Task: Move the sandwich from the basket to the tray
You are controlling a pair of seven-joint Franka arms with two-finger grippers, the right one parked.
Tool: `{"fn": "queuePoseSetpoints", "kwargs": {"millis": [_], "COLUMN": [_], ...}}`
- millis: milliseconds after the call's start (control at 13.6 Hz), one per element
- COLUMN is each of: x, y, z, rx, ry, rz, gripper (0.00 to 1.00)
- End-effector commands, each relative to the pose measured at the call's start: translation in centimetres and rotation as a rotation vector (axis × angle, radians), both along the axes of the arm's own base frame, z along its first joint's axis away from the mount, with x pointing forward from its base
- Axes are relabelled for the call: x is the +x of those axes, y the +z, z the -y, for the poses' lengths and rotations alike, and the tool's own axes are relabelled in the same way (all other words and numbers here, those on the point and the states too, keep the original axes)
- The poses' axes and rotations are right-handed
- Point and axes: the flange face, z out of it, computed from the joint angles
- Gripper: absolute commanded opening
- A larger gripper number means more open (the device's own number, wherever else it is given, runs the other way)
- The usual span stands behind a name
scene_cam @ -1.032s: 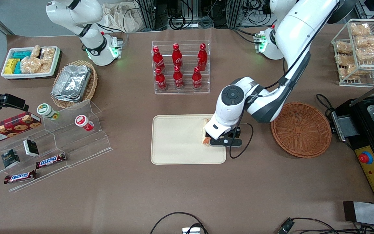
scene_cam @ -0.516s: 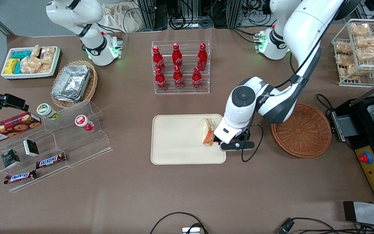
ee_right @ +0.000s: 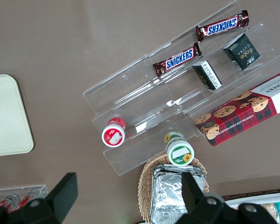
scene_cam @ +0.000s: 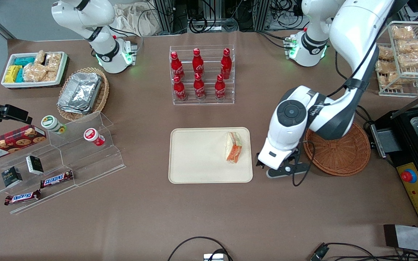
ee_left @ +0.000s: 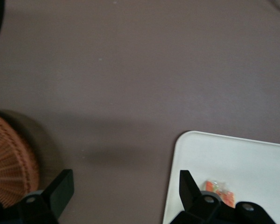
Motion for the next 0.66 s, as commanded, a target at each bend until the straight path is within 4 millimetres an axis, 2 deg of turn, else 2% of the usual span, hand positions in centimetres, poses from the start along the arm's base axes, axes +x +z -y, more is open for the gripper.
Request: {"fn": "queuePoseSetpoints", "kwargs": {"millis": [0,295,442,590], "x": [0.3,0.9,1.1,0.3], "y": [1.6,2.5,3.8,5.5], "z": [-1.7,-4.2,-6.0,-7.0], "rx": [0.029,0.031,0.04,0.012], "ry": [0.038,0.081,0.094,0.045], "rz": [-0.014,-0.026,-0.021,-0.05], "gripper": [1.0,1.0,1.0,1.0]}}
